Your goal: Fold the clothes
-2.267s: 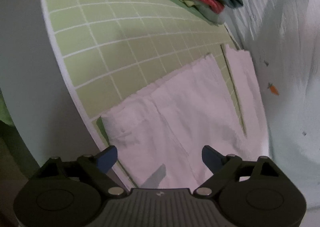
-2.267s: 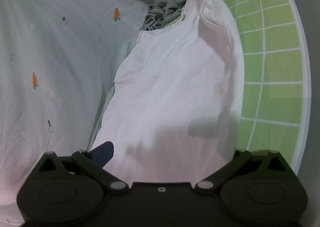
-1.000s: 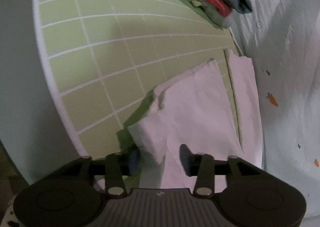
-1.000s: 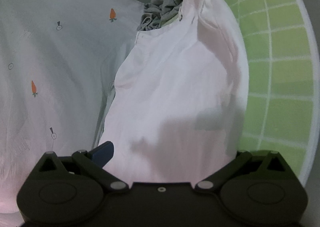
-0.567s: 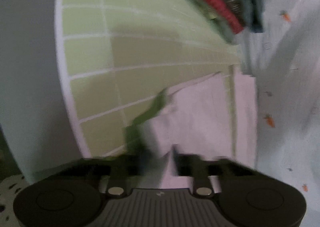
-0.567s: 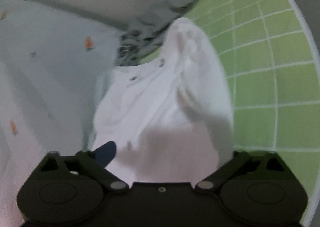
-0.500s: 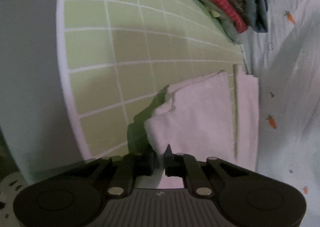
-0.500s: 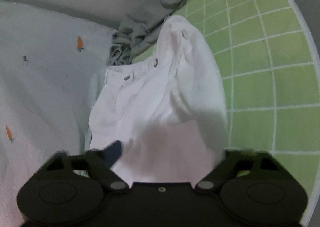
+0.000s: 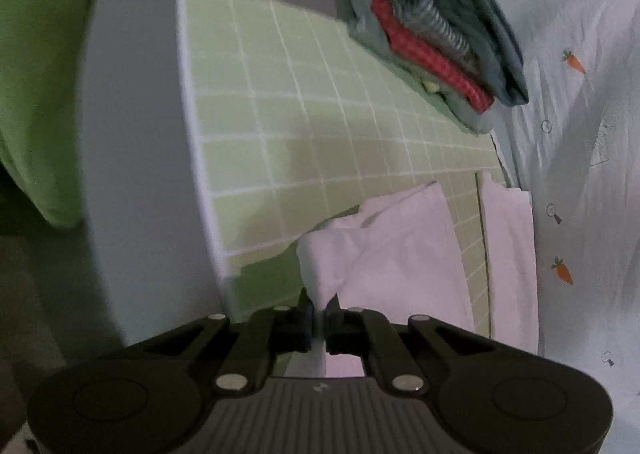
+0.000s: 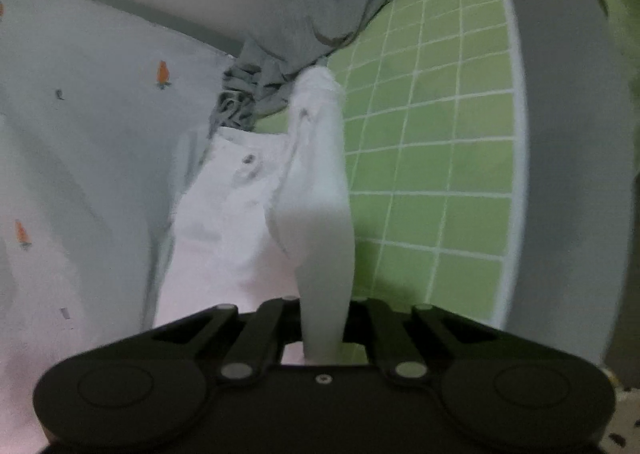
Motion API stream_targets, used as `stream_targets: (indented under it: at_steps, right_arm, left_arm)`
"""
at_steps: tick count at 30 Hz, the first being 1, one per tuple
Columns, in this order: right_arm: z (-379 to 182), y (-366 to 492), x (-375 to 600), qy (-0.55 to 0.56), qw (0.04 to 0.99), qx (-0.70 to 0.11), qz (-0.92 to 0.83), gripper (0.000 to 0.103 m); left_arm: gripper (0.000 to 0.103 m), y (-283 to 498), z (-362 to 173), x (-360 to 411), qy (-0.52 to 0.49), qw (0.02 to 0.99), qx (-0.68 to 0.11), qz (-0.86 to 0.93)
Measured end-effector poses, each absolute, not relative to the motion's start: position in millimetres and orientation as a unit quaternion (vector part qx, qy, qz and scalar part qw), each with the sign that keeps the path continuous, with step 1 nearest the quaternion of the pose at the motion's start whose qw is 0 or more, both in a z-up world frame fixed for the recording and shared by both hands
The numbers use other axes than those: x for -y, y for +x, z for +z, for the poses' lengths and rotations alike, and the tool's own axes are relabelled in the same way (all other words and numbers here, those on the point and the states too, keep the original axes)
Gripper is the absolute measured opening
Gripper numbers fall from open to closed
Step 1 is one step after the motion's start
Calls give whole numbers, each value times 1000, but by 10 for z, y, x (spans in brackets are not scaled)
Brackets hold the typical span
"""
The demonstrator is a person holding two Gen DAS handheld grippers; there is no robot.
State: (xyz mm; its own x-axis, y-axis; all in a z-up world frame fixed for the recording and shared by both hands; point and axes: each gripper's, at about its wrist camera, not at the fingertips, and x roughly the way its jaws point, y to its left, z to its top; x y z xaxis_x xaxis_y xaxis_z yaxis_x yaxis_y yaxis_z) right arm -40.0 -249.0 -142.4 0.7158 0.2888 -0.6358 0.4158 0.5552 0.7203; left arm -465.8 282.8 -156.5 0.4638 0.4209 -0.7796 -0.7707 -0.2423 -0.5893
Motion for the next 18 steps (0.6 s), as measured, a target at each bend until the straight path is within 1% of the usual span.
stream_targets:
  at_steps: [5,8,13,18]
  right_arm:
    - [-1035,-655,2473,403,828,-389,-11,3]
    - [-968,-673,2435,389,831,-396,-1,4]
    - [-965,-471,2375,425,818,-387,6,4]
    - [-813,-278,2207,403,835,-374,13,4]
  left_arm:
    - [5,-5078,-1229,-2548,-606,581,-106,532]
    - [5,-5057,-1070,-2553,-592,592,-94,538]
    - [5,-4642,-872,-2737,-561,628,-95,531]
    - [5,-4143,-682,-3007,-514,663,-109,533]
